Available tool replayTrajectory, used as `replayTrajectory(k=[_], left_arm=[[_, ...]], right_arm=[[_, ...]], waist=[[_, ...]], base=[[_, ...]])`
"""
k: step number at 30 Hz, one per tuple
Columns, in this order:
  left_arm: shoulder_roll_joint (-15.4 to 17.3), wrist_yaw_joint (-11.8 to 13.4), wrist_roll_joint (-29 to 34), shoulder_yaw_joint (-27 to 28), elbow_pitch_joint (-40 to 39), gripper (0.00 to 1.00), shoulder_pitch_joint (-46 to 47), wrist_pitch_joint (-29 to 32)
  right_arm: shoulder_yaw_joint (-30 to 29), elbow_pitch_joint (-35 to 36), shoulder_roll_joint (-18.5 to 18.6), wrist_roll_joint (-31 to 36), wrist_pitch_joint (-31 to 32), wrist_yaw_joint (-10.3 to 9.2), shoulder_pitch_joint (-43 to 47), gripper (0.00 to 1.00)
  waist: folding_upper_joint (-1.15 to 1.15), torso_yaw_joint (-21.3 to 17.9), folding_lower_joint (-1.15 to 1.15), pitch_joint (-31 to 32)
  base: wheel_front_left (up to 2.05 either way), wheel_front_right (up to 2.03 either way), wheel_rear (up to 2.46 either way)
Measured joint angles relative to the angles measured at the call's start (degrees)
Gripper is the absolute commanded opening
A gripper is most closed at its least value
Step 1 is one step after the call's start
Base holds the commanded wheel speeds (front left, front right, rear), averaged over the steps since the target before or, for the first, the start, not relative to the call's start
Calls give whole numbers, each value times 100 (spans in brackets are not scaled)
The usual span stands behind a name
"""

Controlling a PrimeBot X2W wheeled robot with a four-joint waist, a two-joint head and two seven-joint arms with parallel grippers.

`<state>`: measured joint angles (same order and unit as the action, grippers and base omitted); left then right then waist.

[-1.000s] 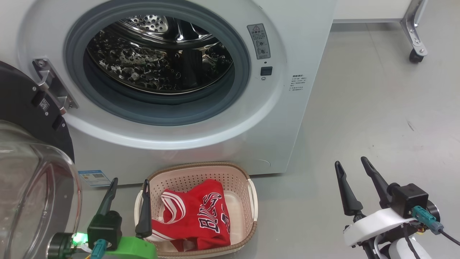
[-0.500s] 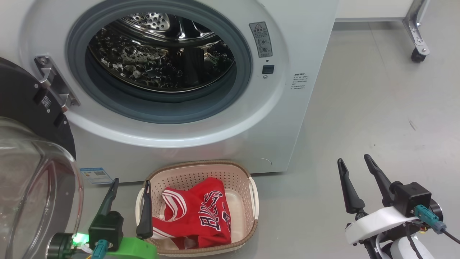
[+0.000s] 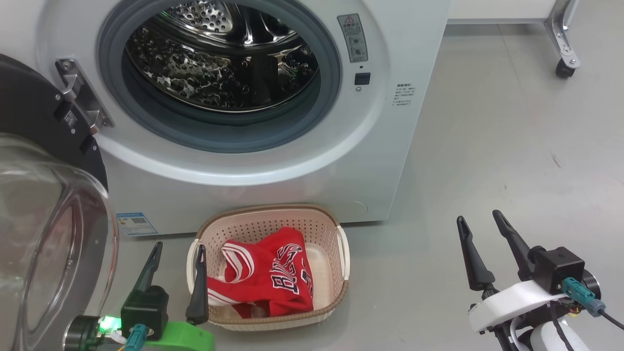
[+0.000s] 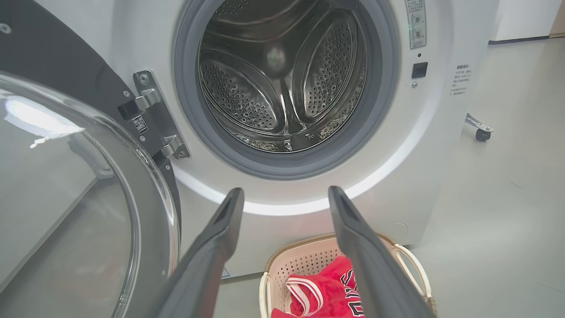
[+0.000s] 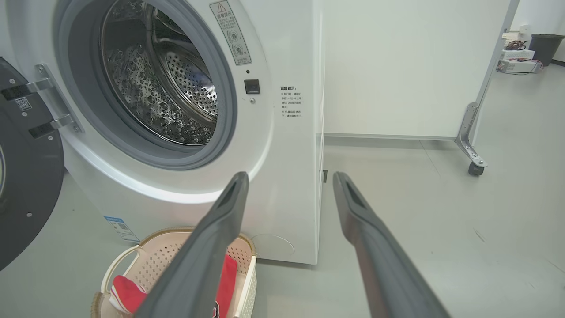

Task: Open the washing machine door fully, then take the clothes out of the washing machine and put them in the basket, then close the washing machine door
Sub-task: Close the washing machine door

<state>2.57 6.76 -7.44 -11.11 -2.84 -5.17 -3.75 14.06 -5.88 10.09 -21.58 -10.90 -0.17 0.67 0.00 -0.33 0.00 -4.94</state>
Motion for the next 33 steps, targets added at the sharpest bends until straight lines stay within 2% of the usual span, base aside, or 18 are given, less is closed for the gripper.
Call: replayTrajectory(k=[17, 33], left_arm=[[4, 0, 7, -108, -245, 100, -16, 15], [4, 0, 9, -89, -299, 100, -18, 15]], right_arm=[[0, 64, 29, -9, 10, -8, 49, 100], [-9, 114, 45, -9, 55, -56, 50, 100]], waist=[[0, 5, 0, -56], [0, 14, 0, -81]], base=[[-108, 108, 0], [-46, 46, 0]])
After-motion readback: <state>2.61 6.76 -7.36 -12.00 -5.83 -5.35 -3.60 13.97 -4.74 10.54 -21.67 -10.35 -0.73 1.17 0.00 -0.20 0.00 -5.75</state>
